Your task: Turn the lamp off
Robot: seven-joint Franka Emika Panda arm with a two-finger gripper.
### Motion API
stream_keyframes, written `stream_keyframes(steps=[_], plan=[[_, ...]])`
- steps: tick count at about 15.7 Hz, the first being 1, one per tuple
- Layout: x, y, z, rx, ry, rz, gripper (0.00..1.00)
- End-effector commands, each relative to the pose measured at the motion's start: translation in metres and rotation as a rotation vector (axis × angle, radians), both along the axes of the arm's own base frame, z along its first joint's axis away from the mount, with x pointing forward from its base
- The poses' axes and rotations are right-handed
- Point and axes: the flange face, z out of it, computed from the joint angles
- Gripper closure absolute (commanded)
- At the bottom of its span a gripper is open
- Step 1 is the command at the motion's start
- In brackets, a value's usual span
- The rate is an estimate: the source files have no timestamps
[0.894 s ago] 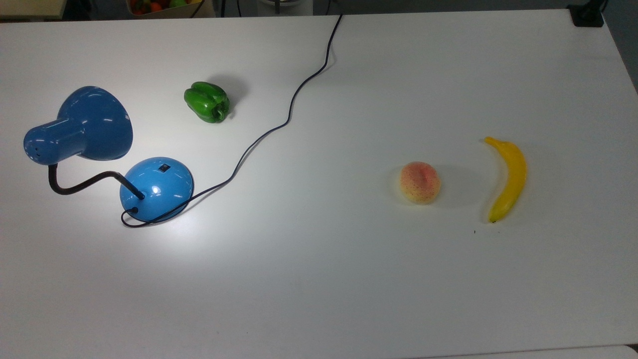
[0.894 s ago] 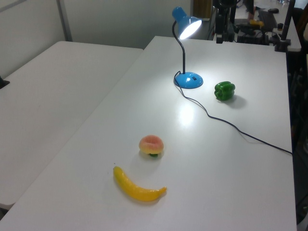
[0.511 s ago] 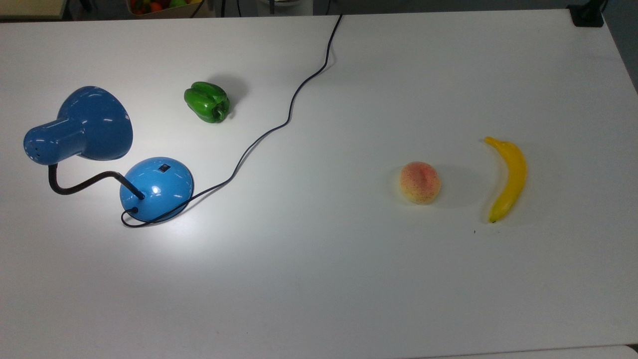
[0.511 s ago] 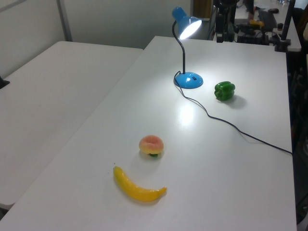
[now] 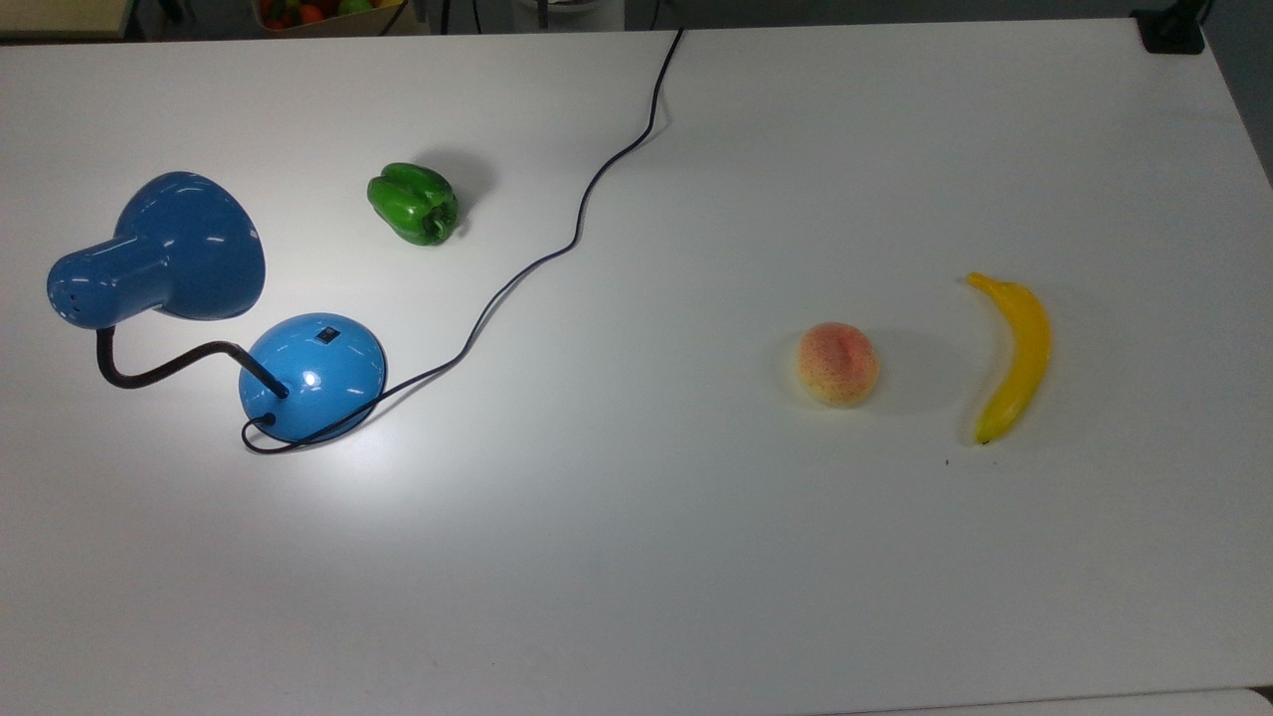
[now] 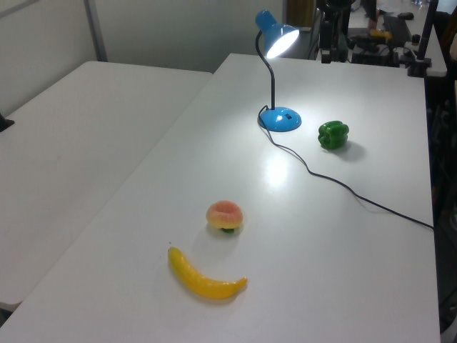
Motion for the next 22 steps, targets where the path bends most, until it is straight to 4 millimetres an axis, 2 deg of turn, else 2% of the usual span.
stream_keyframes(steps=[1,2,3,7,8,9,16,18,22], plan=[[-0.002,-0.001,0.002,0.0,0.017,0.023,0.0],[-0.002,-0.002,0.002,0.0,0.017,0.021,0.01],[-0.002,-0.002,0.003,0.001,0.014,0.023,0.09],[-0.002,-0.003,0.002,0.001,0.016,0.023,0.81],[-0.003,-0.003,0.002,0.001,0.017,0.023,0.94],[-0.003,-0.003,0.001,0.001,0.019,0.023,1.0],[0.0,-0.003,0.0,0.001,0.004,0.024,1.0],[0.003,-0.013,-0.006,0.003,-0.01,0.003,1.0],[0.013,-0.035,-0.041,0.004,-0.032,-0.052,1.0]])
